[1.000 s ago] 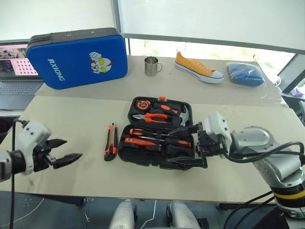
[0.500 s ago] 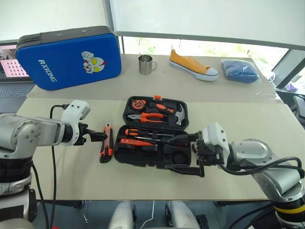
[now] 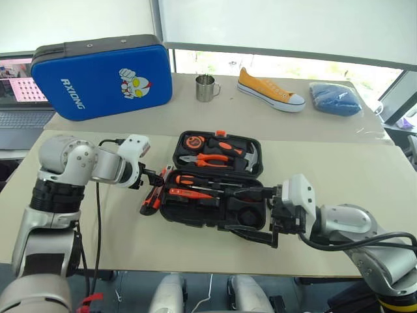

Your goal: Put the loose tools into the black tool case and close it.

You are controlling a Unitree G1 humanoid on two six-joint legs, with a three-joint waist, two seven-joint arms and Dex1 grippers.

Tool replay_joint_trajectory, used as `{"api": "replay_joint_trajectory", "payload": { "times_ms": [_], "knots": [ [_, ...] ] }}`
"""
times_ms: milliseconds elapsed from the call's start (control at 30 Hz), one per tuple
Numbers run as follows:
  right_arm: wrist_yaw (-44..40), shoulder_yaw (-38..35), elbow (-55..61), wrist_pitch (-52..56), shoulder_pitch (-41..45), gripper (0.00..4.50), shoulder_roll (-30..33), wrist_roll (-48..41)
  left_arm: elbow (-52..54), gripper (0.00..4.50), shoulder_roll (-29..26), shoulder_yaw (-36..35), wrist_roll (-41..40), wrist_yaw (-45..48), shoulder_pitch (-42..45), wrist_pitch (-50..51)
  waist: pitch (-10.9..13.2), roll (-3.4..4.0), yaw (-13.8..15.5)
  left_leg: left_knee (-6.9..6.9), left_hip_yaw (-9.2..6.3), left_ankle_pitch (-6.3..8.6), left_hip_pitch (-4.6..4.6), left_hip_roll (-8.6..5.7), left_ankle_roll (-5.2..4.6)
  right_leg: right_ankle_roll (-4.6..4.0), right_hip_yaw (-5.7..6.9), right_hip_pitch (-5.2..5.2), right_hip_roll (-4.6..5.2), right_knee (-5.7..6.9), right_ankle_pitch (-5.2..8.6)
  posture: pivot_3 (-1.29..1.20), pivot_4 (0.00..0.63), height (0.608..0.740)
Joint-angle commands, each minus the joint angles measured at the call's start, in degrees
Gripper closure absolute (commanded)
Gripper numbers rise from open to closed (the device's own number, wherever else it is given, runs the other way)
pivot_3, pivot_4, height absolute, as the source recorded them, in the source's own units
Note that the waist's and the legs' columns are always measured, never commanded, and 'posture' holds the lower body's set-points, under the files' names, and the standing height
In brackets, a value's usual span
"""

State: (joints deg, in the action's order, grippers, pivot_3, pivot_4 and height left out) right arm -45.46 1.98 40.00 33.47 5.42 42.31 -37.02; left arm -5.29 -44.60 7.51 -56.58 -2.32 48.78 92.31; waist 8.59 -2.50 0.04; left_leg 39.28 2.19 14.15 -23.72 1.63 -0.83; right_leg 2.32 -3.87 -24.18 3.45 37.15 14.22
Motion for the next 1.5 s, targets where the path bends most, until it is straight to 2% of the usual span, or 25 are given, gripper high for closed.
{"api": "replay_joint_trajectory", "payload": {
  "times_ms": [33, 200, 400, 667, 1033, 1500],
  "knots": [
    [0.82, -2.01, 2.28, 0.32, -0.45, 0.0, 0.31, -0.99, 0.91, 0.06, -4.16, 1.46, -2.13, 0.96, 1.79, 0.19, 0.0, 0.0, -0.22, 0.0, 0.0, 0.0, 0.0, 0.0, 0.0, 0.0, 0.0, 0.0, 0.0, 0.0, 0.0, 0.0, 0.15, 0.739],
    [0.81, -2.41, 2.12, 0.18, -0.78, 0.0, 0.6, -0.82, 1.03, 0.06, -6.13, 2.9, -3.26, 2.32, 3.79, 0.19, 0.0, 0.0, -0.14, 0.0, 0.0, -0.01, -0.01, 0.0, 0.02, 0.0, 0.01, 0.01, 0.0, -0.01, 0.0, 0.0, 0.15, 0.739],
    [0.8, -2.64, 2.17, 0.36, -0.47, 0.0, 0.82, -0.86, 2.82, 0.06, -4.82, 4.23, -5.98, 1.89, 3.88, 0.19, 0.0, 0.0, -0.01, 0.0, 0.0, -0.02, -0.02, -0.01, 0.03, 0.0, 0.01, 0.02, 0.0, -0.03, 0.0, 0.0, 0.15, 0.739],
    [1.2, -3.44, 2.34, 0.67, -0.52, 0.0, 0.88, -1.3, 3.33, 0.06, -3.31, 4.97, -4.43, 1.43, 3.11, 0.19, 0.0, 0.0, -0.06, 0.0, 0.0, -0.02, -0.02, -0.01, 0.03, 0.0, 0.01, 0.01, -0.02, -0.02, 0.0, 0.0, 0.15, 0.739],
    [1.67, -3.42, 2.4, 0.4, -0.95, 0.0, 0.63, -0.93, 1.98, 0.06, -4.46, 4.69, -1.24, 3.85, 3.19, 0.19, 0.0, 0.0, -0.06, 0.0, 0.0, -0.03, -0.02, -0.01, 0.03, 0.0, 0.01, 0.01, -0.01, -0.03, 0.0, 0.0, 0.15, 0.739],
    [2.07, -3.33, 2.42, 0.66, -0.87, 0.0, 0.69, -1.15, 2.99, 0.06, 0.63, 6.9, -4.02, 3.59, 3.43, 0.19, 0.0, 0.0, 0.77, 0.02, 0.0, -0.03, -0.03, -0.06, 0.03, 0.02, 0.01, 0.06, 0.03, -0.04, 0.0, 0.0, 0.15, 0.739]
  ]
}}
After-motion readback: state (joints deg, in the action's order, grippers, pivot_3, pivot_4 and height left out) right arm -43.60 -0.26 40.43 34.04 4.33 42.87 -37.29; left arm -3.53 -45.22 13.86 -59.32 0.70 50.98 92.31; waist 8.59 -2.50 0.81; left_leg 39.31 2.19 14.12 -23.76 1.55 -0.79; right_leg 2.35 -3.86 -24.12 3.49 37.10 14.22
